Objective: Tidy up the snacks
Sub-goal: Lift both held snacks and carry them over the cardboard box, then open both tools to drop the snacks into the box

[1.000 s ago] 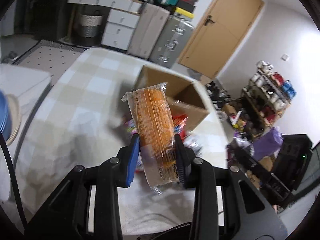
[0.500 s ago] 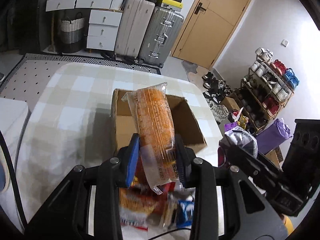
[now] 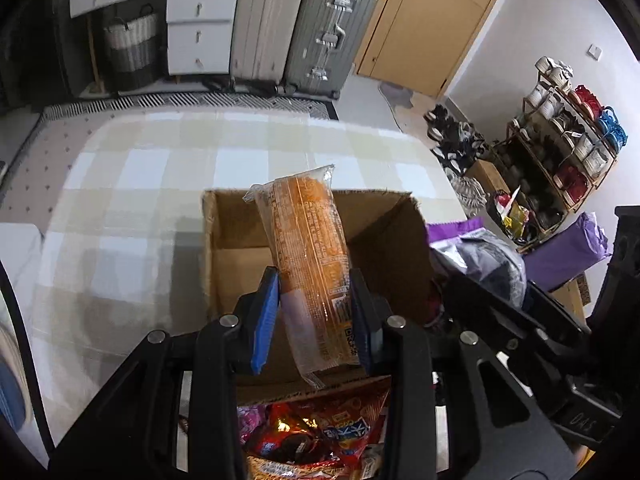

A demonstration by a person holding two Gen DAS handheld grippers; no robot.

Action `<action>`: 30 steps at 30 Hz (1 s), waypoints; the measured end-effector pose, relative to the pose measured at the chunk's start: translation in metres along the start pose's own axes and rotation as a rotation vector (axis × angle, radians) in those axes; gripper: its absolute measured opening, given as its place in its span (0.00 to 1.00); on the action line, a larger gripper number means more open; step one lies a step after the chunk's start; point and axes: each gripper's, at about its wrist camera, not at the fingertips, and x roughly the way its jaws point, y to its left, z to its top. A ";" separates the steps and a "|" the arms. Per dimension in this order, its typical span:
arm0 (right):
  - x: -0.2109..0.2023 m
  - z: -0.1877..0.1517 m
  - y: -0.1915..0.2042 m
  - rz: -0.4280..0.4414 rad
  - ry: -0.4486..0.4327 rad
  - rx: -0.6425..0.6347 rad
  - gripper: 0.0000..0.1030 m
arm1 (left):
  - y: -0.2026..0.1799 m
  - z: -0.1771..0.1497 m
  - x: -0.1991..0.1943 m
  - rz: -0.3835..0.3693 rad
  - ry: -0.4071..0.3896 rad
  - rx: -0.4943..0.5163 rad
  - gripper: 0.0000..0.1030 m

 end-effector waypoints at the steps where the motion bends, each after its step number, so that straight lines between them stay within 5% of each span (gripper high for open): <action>1: 0.004 0.001 -0.001 -0.004 0.007 0.000 0.54 | 0.003 0.001 0.008 0.003 0.007 0.003 0.30; 9: 0.035 -0.003 -0.010 -0.042 0.067 -0.014 0.54 | 0.016 0.000 0.041 0.042 0.034 -0.010 0.29; 19: 0.049 -0.009 -0.010 -0.146 0.119 -0.035 0.55 | 0.029 -0.016 0.029 0.045 0.027 -0.026 0.30; 30: 0.018 -0.016 -0.001 -0.194 0.071 -0.064 0.64 | 0.031 -0.037 -0.001 0.055 0.005 -0.053 0.55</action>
